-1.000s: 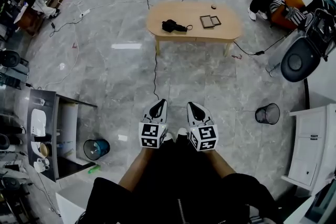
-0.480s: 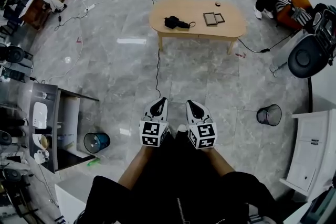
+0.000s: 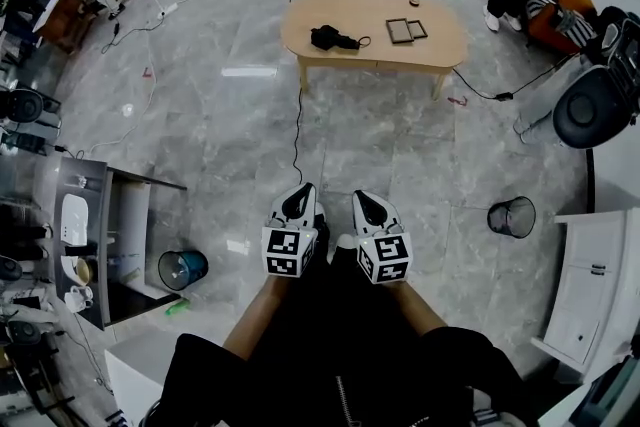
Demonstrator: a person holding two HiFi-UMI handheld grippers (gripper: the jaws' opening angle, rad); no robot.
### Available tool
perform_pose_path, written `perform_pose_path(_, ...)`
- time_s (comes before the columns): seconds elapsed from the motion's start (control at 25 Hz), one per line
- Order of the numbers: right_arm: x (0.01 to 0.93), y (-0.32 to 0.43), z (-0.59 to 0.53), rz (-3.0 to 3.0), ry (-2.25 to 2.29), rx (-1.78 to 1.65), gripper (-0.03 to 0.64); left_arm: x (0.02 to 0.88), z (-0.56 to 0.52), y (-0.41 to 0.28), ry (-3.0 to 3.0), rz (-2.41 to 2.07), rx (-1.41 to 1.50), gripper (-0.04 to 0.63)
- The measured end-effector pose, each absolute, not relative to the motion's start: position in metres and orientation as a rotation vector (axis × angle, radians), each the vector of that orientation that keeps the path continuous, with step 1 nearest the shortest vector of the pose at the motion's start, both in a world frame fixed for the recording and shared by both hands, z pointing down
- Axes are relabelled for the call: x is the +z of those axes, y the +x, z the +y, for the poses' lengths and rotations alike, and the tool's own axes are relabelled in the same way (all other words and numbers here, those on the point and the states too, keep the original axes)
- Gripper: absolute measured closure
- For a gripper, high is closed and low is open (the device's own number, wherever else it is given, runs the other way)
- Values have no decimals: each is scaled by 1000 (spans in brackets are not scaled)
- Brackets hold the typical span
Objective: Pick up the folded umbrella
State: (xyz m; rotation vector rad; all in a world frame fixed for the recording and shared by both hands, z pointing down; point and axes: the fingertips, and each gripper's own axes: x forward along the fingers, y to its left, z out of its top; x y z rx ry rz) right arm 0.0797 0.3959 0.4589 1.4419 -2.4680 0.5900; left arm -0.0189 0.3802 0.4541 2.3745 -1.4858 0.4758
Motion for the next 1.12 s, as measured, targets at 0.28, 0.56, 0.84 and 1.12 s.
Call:
perform_pose_path(0.28, 458, 83, 374, -2437, 1478, 583, 606, 457, 358, -16, 2392, -1442, 458, 580)
perform_pose_path(0.56, 463, 69, 342, -2416, 1483, 588, 606, 459, 322, -27, 2410, -1416, 458, 580)
perform_pose_path(0.84, 466, 42, 308, -2400, 1451, 561, 606, 461, 280, -43, 2415, -1384, 442, 580)
perform_pose_path(1.12, 466, 27, 279, -2371, 1486, 556, 606, 459, 248, -59, 2439, -1355, 430, 580)
